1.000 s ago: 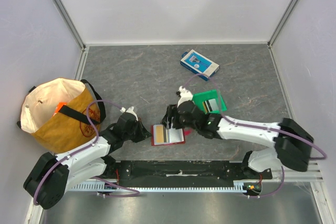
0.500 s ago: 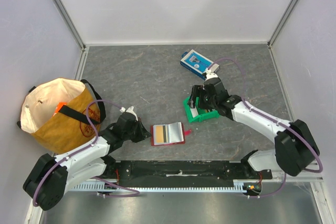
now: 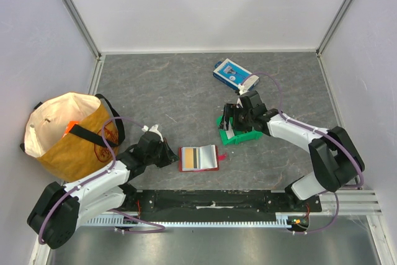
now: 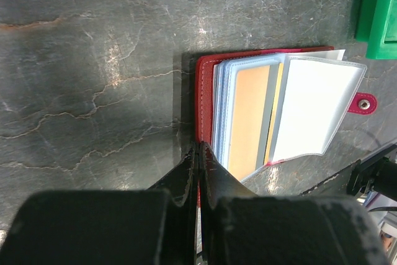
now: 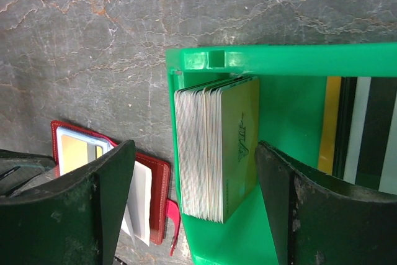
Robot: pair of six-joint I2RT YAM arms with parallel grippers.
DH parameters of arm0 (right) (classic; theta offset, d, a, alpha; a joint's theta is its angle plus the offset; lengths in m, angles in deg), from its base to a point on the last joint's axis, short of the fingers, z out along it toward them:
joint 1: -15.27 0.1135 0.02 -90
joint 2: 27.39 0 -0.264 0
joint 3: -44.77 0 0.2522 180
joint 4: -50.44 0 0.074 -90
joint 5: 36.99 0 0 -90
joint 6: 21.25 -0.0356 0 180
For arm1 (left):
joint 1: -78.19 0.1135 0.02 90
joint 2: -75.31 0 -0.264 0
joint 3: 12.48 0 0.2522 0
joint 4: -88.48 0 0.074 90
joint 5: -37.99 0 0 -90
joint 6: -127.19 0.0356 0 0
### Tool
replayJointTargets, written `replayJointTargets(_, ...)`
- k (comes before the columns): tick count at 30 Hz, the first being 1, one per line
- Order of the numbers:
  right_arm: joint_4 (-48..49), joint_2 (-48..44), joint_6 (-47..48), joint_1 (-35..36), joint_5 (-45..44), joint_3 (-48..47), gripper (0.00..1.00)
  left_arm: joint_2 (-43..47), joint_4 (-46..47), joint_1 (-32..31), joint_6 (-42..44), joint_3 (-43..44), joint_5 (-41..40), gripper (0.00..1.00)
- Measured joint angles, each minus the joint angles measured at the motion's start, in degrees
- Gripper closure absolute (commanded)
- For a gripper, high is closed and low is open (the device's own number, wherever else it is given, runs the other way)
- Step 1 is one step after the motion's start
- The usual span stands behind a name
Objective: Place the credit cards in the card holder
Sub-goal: Pick up the credit card from the storage box.
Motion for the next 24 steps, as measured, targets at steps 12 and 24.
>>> replayJointTargets(12,1.1,0.9,-0.1,-1.2,4.9,-0.2,0.28,-0.3,0.0,0.0,0.0,0.0,0.0,0.98)
replayJointTargets(24,1.1,0.6,-0.2,-2.3,5.7,-0.2,0.44,-0.7,0.0,0.0,0.0,0.0,0.1,0.98)
